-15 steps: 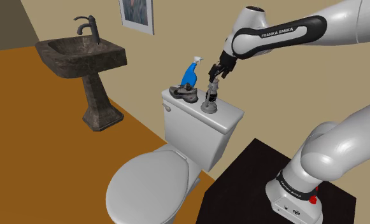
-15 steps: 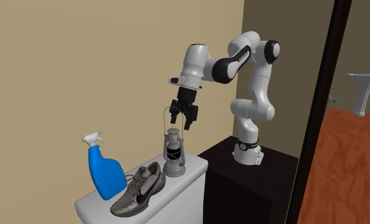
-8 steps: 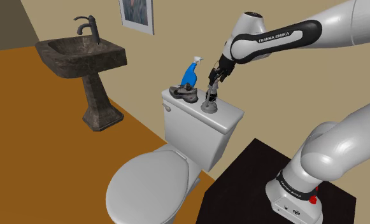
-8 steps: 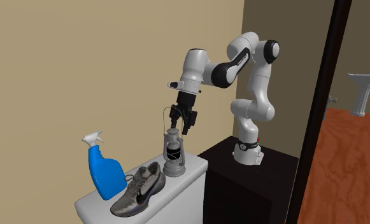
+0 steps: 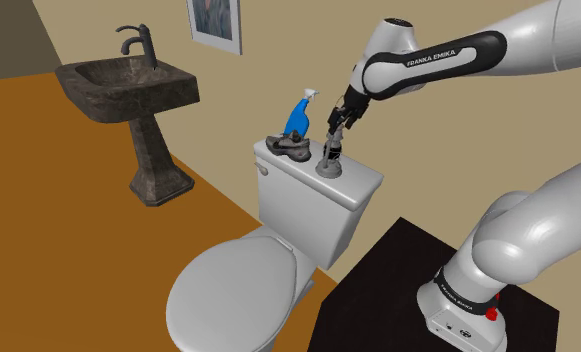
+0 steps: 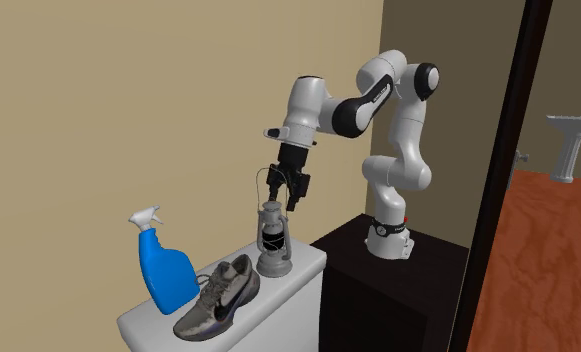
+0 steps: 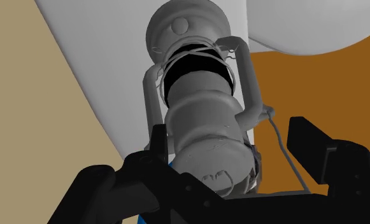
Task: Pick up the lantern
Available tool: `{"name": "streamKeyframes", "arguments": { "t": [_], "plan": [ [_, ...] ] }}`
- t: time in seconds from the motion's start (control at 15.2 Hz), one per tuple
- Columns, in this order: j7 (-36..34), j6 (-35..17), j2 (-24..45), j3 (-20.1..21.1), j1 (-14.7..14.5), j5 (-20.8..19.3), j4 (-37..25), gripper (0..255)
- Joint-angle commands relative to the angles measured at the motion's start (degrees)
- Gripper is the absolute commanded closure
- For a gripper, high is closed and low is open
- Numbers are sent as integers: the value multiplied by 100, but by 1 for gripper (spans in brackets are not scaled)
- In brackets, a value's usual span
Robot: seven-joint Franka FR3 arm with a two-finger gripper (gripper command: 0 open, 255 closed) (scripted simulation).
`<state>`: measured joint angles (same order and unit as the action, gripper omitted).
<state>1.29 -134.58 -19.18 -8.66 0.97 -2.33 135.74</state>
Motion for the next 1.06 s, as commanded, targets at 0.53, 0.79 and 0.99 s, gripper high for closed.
{"name": "streamKeyframes", "arguments": {
  "t": [0.53, 0.79, 0.99],
  "plan": [
    [-20, 759, -174, 38, -5, -5, -584, 255],
    [-24, 1072, -210, 50, -8, -2, -861, 255],
    [-25, 1162, -217, 53, -10, -1, -943, 255]
  ]
}}
